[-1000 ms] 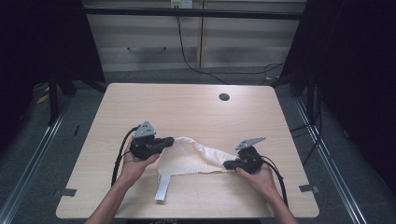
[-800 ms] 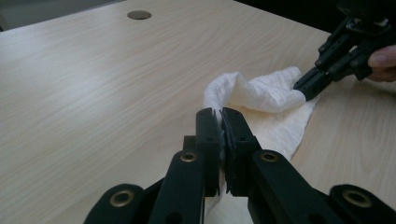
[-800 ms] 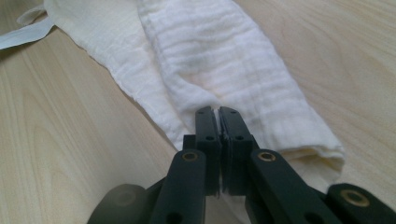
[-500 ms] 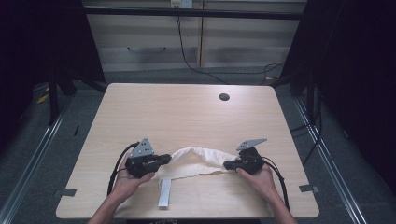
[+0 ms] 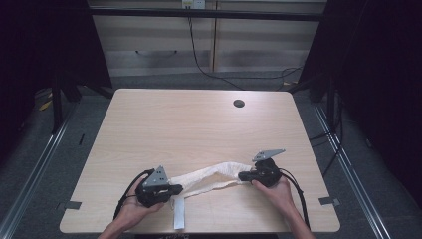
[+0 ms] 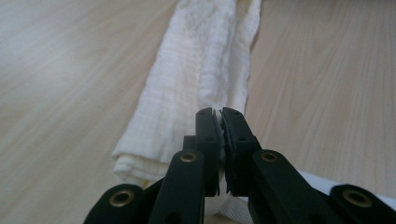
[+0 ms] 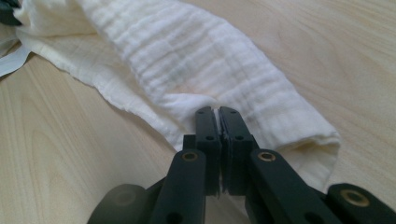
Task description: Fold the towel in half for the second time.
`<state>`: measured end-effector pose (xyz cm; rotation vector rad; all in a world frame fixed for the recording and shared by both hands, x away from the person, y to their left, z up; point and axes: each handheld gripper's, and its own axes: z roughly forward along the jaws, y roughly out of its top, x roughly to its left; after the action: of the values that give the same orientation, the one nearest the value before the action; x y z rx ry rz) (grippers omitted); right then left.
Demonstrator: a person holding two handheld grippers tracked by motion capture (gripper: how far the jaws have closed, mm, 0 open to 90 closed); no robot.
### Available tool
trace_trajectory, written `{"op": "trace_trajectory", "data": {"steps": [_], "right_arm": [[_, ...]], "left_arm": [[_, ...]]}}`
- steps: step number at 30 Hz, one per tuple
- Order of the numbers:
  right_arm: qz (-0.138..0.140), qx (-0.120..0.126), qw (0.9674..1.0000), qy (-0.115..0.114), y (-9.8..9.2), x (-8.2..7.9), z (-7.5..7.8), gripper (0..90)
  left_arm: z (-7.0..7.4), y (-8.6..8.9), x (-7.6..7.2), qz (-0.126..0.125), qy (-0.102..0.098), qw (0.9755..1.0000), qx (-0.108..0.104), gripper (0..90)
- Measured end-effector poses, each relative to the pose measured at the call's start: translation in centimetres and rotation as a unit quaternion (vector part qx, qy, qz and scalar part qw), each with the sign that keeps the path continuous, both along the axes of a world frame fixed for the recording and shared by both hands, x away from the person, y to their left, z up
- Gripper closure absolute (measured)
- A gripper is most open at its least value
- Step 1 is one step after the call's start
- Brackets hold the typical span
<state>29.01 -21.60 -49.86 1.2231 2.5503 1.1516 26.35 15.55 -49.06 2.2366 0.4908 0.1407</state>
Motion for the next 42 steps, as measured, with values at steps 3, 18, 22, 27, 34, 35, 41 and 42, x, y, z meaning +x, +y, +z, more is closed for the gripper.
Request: {"op": "trace_trajectory", "data": {"steps": [3,18,22,27,34,35,41,42], "right_arm": [[-0.001,-0.003,1.0,-0.004,0.1,-0.1,0.0,87.3],[-0.043,-0.043,0.9978,-0.029,-1.9,-3.1,0.8,87.5],[-0.051,-0.036,0.9976,-0.028,-2.3,-3.8,0.7,87.5],[-0.056,-0.029,0.9975,-0.031,-2.2,-3.6,0.4,87.5],[-0.063,-0.014,0.9975,-0.031,-1.7,-2.5,0.1,87.2],[-0.064,-0.011,0.9974,-0.031,-1.6,-2.4,0.1,87.2],[-0.068,-0.011,0.997,-0.034,-1.2,-1.8,0.0,86.9],[-0.067,-0.01,0.9971,-0.034,-1.1,-1.7,0.0,86.6]], "left_arm": [[-0.8,-0.2,0.0,0.0,0.005,1.0,0.006,86.1],[-1.0,0.1,0.1,0.017,-0.019,0.9995,0.018,86.2],[-1.0,0.2,0.2,0.018,-0.022,0.9993,0.023,86.2],[-1.2,0.3,1.2,0.035,-0.016,0.9992,0.014,86.2],[-1.3,0.8,3.7,0.067,-0.001,0.9978,0.002,86.0],[-1.3,0.9,3.9,0.07,0.007,0.9975,-0.003,85.9],[-1.5,1.3,4.3,0.085,0.024,0.9959,-0.02,84.5],[-1.4,1.4,4.3,0.089,0.025,0.9955,-0.022,83.5]]}}
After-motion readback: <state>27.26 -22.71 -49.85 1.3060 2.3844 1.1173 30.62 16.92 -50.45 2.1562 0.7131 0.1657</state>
